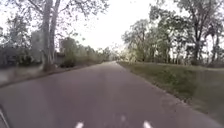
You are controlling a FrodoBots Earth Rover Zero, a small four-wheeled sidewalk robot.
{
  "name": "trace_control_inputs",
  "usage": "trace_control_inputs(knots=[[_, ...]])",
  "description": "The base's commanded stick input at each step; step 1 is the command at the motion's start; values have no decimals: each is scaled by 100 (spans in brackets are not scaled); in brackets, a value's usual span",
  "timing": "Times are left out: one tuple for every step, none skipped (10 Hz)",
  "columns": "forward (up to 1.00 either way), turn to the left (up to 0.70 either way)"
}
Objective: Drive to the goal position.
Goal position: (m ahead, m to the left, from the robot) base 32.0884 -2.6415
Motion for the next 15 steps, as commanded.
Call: trace_control_inputs(knots=[[100, 0], [100, 0], [100, 0], [100, 0], [100, 0], [100, 0], [100, 0], [100, 0], [100, 0], [100, -27], [100, 1], [100, 27], [100, 27], [100, 27], [100, 4]])
